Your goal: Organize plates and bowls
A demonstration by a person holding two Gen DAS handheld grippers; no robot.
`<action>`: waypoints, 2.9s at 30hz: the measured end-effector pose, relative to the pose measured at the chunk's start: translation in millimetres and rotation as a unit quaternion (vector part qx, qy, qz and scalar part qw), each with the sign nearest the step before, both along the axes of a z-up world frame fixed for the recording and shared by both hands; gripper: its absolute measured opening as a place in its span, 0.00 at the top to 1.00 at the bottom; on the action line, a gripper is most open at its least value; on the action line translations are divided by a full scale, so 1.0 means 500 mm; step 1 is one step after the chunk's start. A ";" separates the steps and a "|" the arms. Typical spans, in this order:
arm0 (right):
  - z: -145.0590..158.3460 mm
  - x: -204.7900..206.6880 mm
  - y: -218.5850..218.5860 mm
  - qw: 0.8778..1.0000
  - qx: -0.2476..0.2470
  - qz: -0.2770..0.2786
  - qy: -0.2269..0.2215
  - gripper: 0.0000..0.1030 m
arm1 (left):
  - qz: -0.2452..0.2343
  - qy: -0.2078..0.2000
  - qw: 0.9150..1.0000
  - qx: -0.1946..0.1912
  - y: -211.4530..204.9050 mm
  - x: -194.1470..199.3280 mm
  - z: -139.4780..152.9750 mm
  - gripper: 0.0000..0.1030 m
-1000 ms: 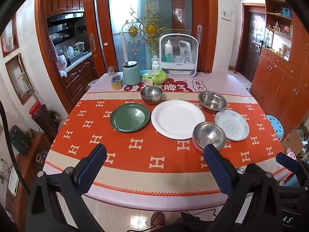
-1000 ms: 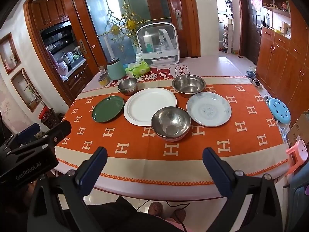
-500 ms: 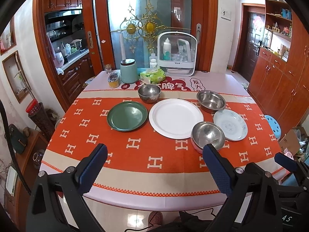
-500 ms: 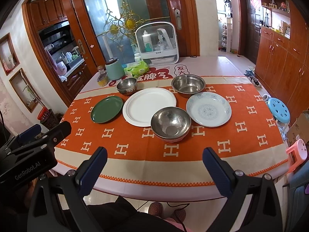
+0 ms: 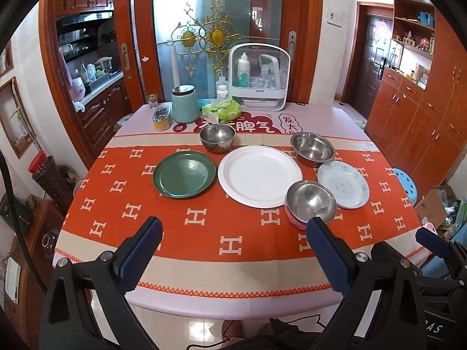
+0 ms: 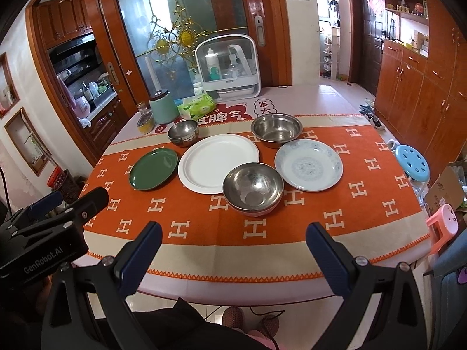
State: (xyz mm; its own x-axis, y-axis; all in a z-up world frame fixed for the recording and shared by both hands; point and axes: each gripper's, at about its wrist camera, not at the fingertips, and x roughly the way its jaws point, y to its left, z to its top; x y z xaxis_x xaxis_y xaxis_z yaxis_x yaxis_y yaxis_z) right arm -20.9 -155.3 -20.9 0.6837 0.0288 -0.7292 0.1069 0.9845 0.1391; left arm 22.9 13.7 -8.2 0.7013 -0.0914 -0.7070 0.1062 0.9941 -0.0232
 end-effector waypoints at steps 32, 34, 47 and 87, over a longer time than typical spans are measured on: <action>0.000 -0.033 0.043 0.997 0.001 -0.041 -0.060 0.03 | -0.069 0.028 0.997 -0.030 0.030 0.046 -0.039 0.04; 0.000 -0.024 0.038 0.998 0.002 -0.034 -0.060 0.03 | -0.064 0.029 0.997 -0.033 0.027 0.056 -0.040 0.04; -0.007 0.090 -0.038 0.999 0.026 0.000 -0.047 0.03 | -0.036 0.092 0.993 -0.061 -0.006 0.161 -0.084 0.04; -0.265 0.595 -0.168 0.979 0.123 0.094 0.131 0.20 | 0.114 0.270 0.951 -0.102 -0.009 0.539 -0.383 0.04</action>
